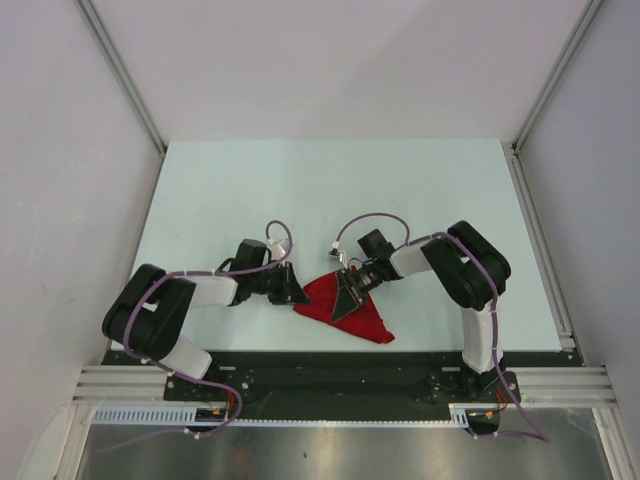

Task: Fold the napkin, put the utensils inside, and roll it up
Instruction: Roll the napkin with the utensil

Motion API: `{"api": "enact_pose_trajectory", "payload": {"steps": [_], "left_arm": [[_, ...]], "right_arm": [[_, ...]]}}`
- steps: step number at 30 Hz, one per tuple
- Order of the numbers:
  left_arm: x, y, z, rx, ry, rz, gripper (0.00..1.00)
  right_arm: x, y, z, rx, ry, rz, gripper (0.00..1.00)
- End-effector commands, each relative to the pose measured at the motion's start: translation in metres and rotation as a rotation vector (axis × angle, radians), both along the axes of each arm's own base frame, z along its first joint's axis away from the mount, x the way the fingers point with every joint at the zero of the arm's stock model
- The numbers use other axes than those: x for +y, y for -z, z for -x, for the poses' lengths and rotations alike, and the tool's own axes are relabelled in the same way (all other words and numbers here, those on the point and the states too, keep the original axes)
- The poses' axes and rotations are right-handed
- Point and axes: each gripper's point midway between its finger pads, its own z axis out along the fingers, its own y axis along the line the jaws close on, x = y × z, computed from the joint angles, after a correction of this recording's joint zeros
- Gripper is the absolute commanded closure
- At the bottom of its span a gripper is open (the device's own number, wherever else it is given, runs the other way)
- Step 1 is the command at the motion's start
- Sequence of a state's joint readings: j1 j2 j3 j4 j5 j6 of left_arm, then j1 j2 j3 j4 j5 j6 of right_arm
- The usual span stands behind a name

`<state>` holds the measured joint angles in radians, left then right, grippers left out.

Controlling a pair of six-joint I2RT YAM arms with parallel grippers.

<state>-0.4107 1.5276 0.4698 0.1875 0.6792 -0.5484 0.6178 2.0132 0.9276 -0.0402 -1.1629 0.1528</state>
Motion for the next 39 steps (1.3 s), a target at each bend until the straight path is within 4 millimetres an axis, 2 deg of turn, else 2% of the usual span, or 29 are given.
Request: {"api": "enact_pose_trajectory", "payload": {"steps": [1,3,7,9,10,11,12,13,14,16,17,19,21,24,30,37,39], "left_arm": [[0.003,0.006,0.011,0.027,0.020,-0.030,0.98],[0.003,0.007,0.010,0.025,0.019,-0.041,1.00],[0.002,0.012,0.007,0.041,0.024,-0.053,1.00],[0.001,0.013,0.006,0.050,0.029,-0.056,1.00],[0.002,0.015,0.005,0.056,0.028,-0.061,1.00],[0.002,0.016,0.006,0.066,0.030,-0.062,1.00],[0.000,0.015,0.004,0.063,0.033,-0.060,1.00],[0.001,0.018,0.005,0.079,0.035,-0.068,1.00],[0.000,0.018,0.004,0.083,0.037,-0.070,1.00],[-0.001,0.017,0.001,0.088,0.048,-0.071,1.00],[-0.001,0.020,0.002,0.101,0.053,-0.076,1.00],[-0.002,0.020,-0.002,0.103,0.058,-0.083,1.00],[-0.001,0.021,-0.005,0.105,0.054,-0.089,1.00],[0.000,0.022,-0.009,0.109,0.047,-0.089,1.00],[0.000,0.019,-0.012,0.090,0.052,-0.089,1.00],[-0.001,0.016,-0.013,0.084,0.051,-0.081,1.00],[-0.003,0.012,-0.015,0.078,0.049,-0.075,0.94]], "right_arm": [[-0.012,0.028,-0.015,-0.065,0.061,0.132,0.73],[-0.012,0.015,-0.022,-0.110,0.077,0.146,0.58],[-0.014,-0.018,-0.043,-0.262,0.132,0.169,0.41],[-0.019,-0.038,-0.056,-0.395,0.185,0.210,0.37],[-0.021,-0.042,-0.059,-0.453,0.200,0.230,0.32],[-0.025,-0.036,-0.063,-0.557,0.216,0.313,0.30],[-0.024,-0.051,-0.063,-0.662,0.230,0.318,0.30],[-0.022,-0.054,-0.064,-0.747,0.238,0.335,0.28],[-0.021,-0.047,-0.051,-0.873,0.203,0.392,0.27],[-0.014,-0.058,-0.046,-1.015,0.218,0.378,0.26],[-0.010,-0.052,-0.030,-1.079,0.175,0.390,0.26],[-0.003,-0.058,-0.023,-1.149,0.182,0.376,0.27],[0.004,-0.057,-0.009,-1.202,0.144,0.365,0.28],[0.010,-0.049,0.000,-1.212,0.104,0.370,0.30],[0.008,-0.022,0.001,-1.208,0.044,0.430,0.32],[0.003,0.008,0.008,-1.134,-0.013,0.480,0.50],[-0.002,0.016,0.011,-1.080,-0.021,0.499,0.57]]}}
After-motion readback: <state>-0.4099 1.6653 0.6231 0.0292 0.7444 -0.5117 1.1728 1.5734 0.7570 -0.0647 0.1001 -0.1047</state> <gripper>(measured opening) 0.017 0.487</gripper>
